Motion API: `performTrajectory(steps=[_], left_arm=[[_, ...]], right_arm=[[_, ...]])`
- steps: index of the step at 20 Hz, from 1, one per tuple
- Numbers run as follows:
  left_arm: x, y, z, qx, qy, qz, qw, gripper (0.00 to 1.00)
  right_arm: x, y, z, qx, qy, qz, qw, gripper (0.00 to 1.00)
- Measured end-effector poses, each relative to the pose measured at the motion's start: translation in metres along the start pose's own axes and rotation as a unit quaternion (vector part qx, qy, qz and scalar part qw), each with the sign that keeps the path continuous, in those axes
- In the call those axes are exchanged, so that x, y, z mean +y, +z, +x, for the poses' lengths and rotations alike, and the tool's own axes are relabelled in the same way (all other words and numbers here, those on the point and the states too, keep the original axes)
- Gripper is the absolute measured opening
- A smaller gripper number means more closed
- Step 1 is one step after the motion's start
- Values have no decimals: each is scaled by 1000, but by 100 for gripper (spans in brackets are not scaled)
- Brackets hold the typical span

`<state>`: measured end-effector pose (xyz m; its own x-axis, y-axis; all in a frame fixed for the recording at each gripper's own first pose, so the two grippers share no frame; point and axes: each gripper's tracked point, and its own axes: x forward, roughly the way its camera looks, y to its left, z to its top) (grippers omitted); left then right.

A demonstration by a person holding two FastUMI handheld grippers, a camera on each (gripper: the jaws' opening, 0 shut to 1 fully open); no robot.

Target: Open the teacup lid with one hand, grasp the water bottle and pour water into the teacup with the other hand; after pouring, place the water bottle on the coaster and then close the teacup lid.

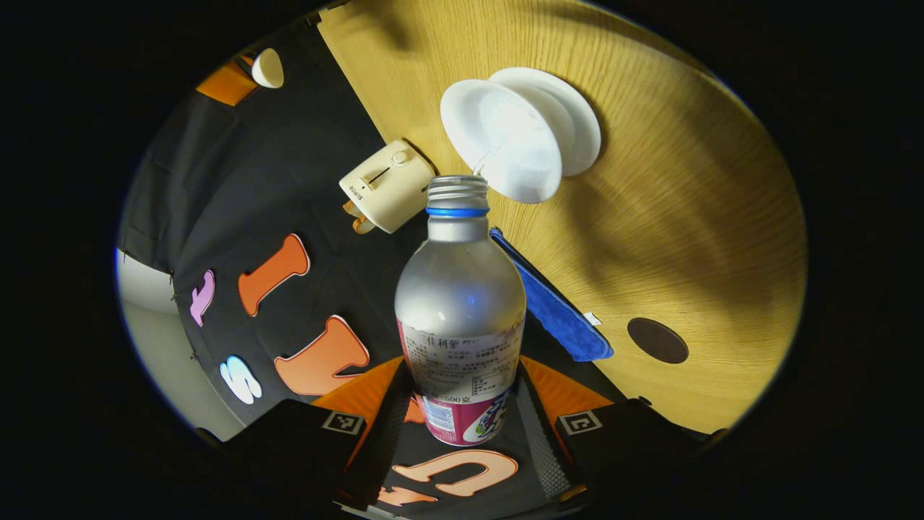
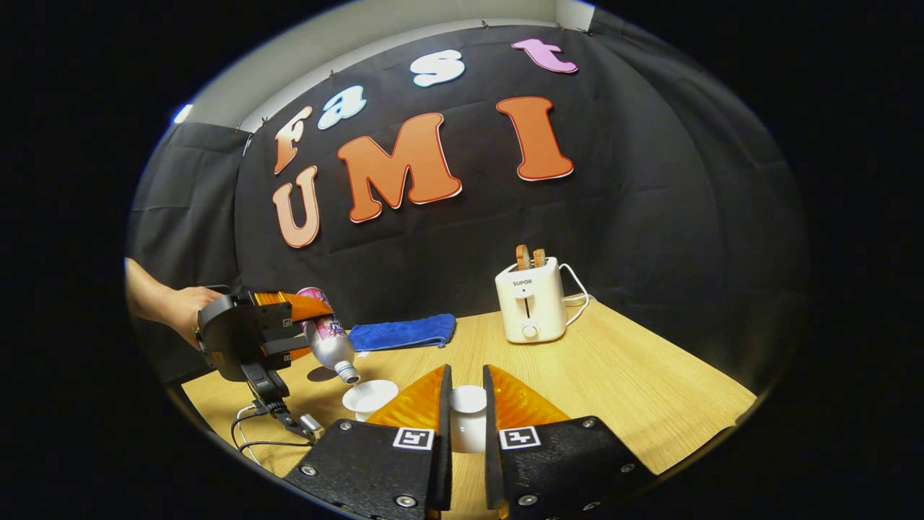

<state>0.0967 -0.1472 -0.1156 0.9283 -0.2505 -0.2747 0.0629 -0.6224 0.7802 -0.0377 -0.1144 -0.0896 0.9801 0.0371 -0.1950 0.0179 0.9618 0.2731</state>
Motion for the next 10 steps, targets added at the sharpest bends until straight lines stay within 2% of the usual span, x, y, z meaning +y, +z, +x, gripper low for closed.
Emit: performTrajectory(steps=[10], left_arm=[[26,-24,-8,16,29,-39,999,83]], right_arm=[[11,1,3,2,5,-3,1000,19]])
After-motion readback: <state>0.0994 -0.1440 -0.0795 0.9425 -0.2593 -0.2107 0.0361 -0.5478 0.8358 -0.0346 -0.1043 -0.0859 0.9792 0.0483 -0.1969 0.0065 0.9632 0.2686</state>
